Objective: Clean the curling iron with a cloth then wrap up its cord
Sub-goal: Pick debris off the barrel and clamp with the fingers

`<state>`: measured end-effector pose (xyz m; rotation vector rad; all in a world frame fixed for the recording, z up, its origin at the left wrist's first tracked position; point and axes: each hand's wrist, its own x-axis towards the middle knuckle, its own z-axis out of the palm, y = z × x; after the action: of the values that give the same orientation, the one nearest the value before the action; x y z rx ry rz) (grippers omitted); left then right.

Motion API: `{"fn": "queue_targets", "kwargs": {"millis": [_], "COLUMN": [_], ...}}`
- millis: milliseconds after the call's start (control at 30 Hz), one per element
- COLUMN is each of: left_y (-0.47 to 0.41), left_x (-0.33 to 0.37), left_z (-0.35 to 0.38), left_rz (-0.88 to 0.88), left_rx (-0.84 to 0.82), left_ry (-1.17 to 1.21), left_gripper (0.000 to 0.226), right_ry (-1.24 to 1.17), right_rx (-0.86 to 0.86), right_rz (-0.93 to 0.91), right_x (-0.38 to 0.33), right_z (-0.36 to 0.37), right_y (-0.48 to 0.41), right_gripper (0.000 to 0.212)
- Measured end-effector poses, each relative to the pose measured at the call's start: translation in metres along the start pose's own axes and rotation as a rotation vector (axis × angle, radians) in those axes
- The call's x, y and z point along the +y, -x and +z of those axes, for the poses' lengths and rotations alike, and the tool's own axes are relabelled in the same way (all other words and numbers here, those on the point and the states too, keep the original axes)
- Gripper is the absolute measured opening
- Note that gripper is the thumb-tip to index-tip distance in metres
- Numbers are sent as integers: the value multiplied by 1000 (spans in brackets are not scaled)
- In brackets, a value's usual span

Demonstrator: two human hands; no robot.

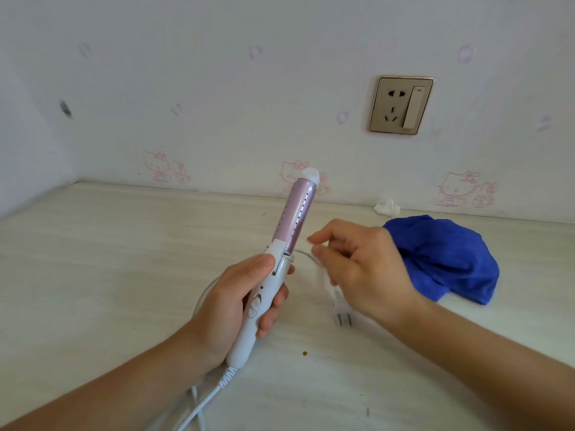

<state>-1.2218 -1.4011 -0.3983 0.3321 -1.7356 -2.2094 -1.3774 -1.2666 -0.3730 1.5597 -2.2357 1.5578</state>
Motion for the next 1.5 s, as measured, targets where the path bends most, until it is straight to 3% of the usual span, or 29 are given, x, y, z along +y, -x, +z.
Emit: {"fn": "queue_targets", "kwargs": {"millis": [167, 367, 467, 567, 733, 1000, 1167, 1500], "left_y": [0, -3, -4, -3, -5, -13, -14, -13], "left_x": [-1, 1, 2, 0, 7, 18, 19, 19], "left_z": [1, -3, -6, -6, -12, -25, -27, -25], "left_rz": [2, -8, -13, -31, -63, -263, -323, -293], "left_rx": [-14, 78, 90, 22, -39, -359, -508, -513], "left_ry": [-23, 127, 160, 137, 189, 670, 740, 702], "left_gripper": [68, 62, 65, 67, 51, 54, 62, 57], "right_ry": [-56, 9, -31, -133, -164, -176, -178, -163], "right_rx": [166, -47, -8, 60, 86, 90, 87, 86], "right_rz": [85, -20, 7, 85, 86, 91, 88, 69], "right_x": [5, -5, -3, -3, -3, -2, -2, -7], "right_z": [-33, 6, 4, -8, -12, -12, -11, -18], "right_y": [-28, 10, 2, -7, -9, -8, -8, -10], "right_gripper": [15, 11, 11, 16, 17, 19, 19, 14]}}
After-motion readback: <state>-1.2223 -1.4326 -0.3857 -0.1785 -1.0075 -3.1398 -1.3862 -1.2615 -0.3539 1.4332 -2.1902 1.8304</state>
